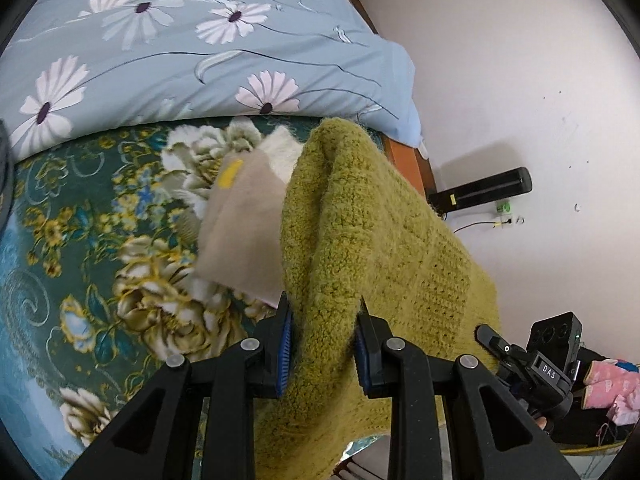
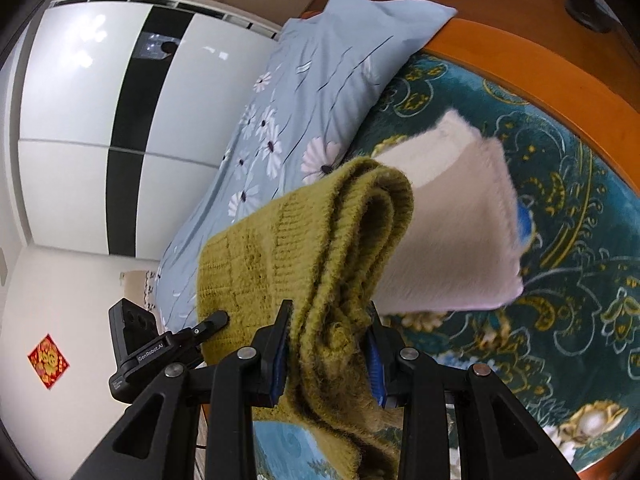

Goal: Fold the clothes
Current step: 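Carry the folded sweater with both tools toward the pink-and-white folded stack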

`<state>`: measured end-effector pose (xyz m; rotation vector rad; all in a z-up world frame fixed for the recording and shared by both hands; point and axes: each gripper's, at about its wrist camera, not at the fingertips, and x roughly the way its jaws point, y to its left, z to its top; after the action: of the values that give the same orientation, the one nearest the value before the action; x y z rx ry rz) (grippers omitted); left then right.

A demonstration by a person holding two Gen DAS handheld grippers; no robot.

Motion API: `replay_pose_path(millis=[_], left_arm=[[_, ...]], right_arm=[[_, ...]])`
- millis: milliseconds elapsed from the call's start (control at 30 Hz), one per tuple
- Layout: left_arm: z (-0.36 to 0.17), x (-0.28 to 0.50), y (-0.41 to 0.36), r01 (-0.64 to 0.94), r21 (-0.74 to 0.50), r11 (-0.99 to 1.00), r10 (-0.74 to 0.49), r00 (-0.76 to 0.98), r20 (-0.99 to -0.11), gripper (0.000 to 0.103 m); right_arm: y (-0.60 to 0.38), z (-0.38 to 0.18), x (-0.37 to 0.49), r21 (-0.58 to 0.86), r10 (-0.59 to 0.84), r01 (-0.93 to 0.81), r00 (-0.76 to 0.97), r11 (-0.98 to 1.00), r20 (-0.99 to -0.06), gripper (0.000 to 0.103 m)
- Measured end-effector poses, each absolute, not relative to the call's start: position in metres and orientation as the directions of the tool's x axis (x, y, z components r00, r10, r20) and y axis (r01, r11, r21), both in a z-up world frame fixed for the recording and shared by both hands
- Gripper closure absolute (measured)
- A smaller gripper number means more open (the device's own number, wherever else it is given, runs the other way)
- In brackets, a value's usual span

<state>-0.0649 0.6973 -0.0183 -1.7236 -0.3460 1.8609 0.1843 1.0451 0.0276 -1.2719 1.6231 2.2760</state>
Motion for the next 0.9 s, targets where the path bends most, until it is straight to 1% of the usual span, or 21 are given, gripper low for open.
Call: replay_pose_path(millis=[233,533,900], left_arm=[[-0.046,-0.107,0.734,-0.244,-0.532,-0.811,0.542,0.033,-0.84,0.076],[-0.095,-0.147,0.76,-0.232,-0.516,-0.824,0.515,0.071,-0.854,0.076],[-0.143,-0.175,0.78,-0.269,-0.485,-0.832,0.476,0.104,-0.873,0.075]], right_arm=[[1.082,0.001,0.157,0.743,-0.382,-0.519,-0.641,-0.423,-0.666,0.069],[1.114,-0.049,0.122,0.723,-0.398,-0.557,-0.605,-0.408,-0.69,0.069],[1.128,-0.101,0.116,0.712,-0.409,-0.602,-0.584,-0.362,-0.702,0.069]])
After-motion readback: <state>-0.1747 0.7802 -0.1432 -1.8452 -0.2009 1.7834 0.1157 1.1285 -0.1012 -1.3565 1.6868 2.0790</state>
